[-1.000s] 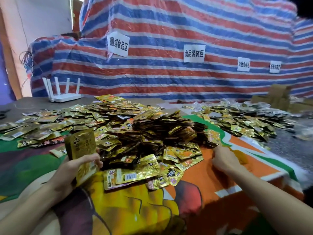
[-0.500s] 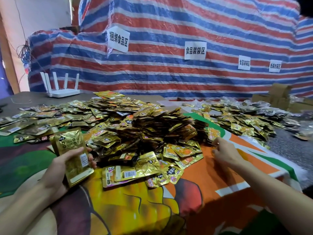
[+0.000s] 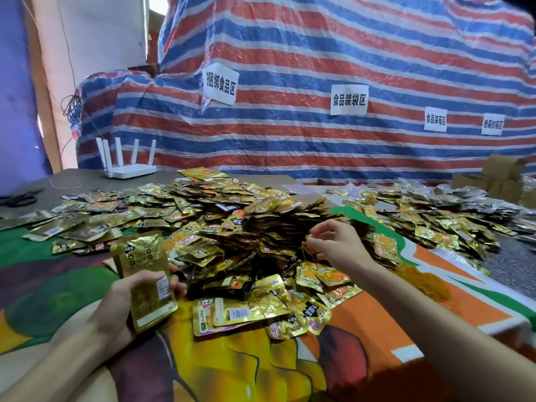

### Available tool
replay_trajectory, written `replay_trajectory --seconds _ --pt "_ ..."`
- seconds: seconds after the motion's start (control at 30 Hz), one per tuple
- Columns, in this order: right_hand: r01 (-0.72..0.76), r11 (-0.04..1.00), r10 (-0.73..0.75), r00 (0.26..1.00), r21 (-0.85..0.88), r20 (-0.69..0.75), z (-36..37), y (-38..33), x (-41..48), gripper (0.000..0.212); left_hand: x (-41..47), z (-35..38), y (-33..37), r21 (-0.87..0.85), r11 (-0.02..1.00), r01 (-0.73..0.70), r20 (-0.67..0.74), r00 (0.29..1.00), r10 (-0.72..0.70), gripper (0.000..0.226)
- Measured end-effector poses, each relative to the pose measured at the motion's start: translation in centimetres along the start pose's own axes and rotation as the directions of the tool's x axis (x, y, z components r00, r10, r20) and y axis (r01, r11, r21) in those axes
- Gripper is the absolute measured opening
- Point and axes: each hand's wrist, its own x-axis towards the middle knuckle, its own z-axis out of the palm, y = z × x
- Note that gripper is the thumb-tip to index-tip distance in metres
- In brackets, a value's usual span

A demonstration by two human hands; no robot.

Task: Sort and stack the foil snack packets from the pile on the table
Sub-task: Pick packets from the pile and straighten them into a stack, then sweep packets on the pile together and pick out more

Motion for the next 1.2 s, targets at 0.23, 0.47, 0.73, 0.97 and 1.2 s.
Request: replay_trajectory --seconds 0.23,0.47,0.73,0.97,1.2 --pt "-0.028 0.908 -0.138 0.921 0.417 0.363 10.0 -5.7 -1.2 0.021 -0.2 0.2 2.8 0.07 0.994 0.085 0.103 0.99 -0.092 0.056" --pt "0.055 0.927 -0.221 0.879 0.371 0.423 17.5 -7.6 -1.5 0.016 -0.5 -1.8 1.8 0.147 0.959 0.241 -0.043 0.971 -0.237 0.024" --pt "0.291 0.929 -0.347 0.901 0.23 0.259 20.6 -7.9 -1.9 0.01 0.1 -2.5 2.7 -0.035 0.983 0.182 -0.064 0.981 -0.184 0.021" --pt "0.147 0.843 -0.312 0.917 0.517 0.248 22.0 -7.3 -1.5 0.013 0.3 -3.3 3.5 -0.378 0.925 0.037 0.04 0.999 -0.023 0.018" --pt "-0.092 0.755 -0.225 0.894 0.649 0.388 22.8 -6.3 -1.3 0.026 -0.1 -3.6 3.9 -0.522 0.851 0.052 0.219 0.973 0.075 0.035"
